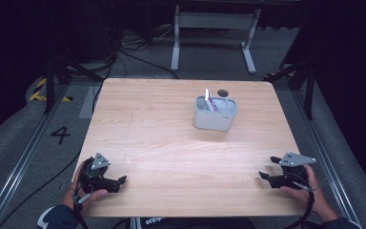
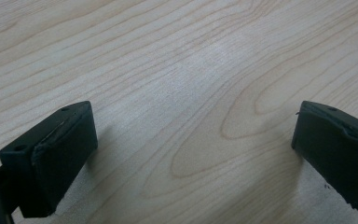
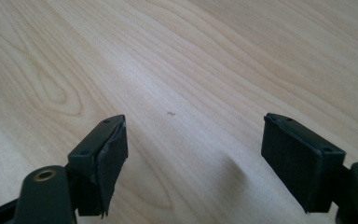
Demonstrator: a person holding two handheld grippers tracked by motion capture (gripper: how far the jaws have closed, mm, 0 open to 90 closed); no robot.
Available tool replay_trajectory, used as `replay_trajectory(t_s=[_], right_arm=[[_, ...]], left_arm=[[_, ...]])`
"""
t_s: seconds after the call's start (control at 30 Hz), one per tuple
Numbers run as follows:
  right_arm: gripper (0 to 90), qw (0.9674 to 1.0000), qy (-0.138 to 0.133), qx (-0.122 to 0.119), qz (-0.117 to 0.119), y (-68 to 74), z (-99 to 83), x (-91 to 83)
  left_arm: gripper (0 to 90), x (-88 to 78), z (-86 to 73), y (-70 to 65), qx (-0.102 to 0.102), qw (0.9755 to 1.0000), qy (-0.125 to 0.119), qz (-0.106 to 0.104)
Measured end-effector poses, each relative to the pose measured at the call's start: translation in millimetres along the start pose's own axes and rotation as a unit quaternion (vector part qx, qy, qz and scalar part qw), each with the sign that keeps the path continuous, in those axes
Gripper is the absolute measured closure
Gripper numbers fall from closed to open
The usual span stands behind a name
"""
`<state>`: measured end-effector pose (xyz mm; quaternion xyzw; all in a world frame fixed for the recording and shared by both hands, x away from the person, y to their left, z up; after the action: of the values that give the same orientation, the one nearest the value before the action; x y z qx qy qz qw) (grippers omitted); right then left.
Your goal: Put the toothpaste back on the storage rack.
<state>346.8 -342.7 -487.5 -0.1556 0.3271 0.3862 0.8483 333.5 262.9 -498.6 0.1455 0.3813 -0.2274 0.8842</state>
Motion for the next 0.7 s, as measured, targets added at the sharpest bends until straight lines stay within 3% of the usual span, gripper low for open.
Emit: replay_trajectory(t_s=[0.27,0.47,0.7], right_arm=[[22.0,0.9996,-0.011,0.027,0.001,-0.6,-18.6,-7.0],[21.2,0.998,-0.009,0.062,0.008,-4.5,-27.7,-12.1],[20.7,0.9981,-0.008,0.06,0.006,-4.8,-28.2,-12.3]], left_arm=[[0.2,0.7,0.8,0.7,0.001,1.0,0.0,0.0],[0.2,2.3,2.7,1.5,0.002,1.0,0.001,0.0],[0.2,2.3,3.4,1.7,0.003,1.0,0.004,0.002]])
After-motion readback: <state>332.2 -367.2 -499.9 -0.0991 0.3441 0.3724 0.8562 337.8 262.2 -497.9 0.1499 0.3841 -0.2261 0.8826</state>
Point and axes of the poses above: each handheld gripper's, and its own axes: x roughly forward along the jaws, z roughly out of its top, y roughly to its left, the point moved 2 cm from there along x, roughly forward along the jaws, and after that the axes turned 7 degrees about z, right-handed, at the moved point
